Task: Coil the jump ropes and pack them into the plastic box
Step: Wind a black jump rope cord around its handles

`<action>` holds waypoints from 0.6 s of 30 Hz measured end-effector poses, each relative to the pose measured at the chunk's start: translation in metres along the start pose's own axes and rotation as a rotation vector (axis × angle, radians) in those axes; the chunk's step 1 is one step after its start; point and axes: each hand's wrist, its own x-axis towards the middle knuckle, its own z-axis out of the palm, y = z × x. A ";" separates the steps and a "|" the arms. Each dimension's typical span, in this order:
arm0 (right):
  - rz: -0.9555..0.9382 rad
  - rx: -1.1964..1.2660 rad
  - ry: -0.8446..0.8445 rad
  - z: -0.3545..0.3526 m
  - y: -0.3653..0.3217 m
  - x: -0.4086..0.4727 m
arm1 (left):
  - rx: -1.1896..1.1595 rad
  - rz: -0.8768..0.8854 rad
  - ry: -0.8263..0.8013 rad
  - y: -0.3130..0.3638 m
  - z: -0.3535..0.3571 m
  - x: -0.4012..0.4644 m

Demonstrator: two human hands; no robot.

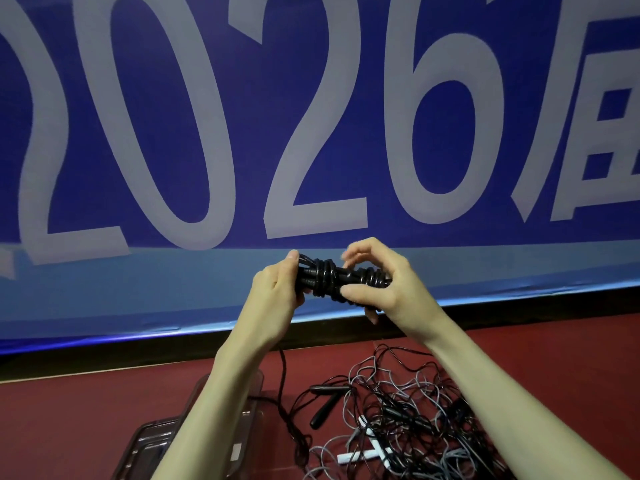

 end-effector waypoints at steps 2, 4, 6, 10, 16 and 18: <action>0.009 -0.025 -0.083 0.002 -0.004 -0.003 | 0.006 0.004 0.010 -0.002 -0.004 0.001; 0.027 0.020 -0.114 0.006 -0.007 -0.004 | 0.031 -0.004 0.027 -0.003 -0.006 0.000; 0.028 0.037 -0.108 0.009 -0.010 -0.006 | 0.063 -0.023 0.037 -0.003 -0.006 -0.001; 0.024 -0.023 -0.094 0.005 -0.020 -0.007 | 0.054 -0.044 -0.008 -0.002 -0.005 -0.004; 0.038 -0.026 0.017 0.010 -0.016 -0.006 | -0.050 -0.085 -0.118 0.005 -0.008 -0.003; 0.029 -0.022 0.056 0.011 -0.010 -0.004 | -0.091 -0.096 -0.158 0.008 -0.010 -0.002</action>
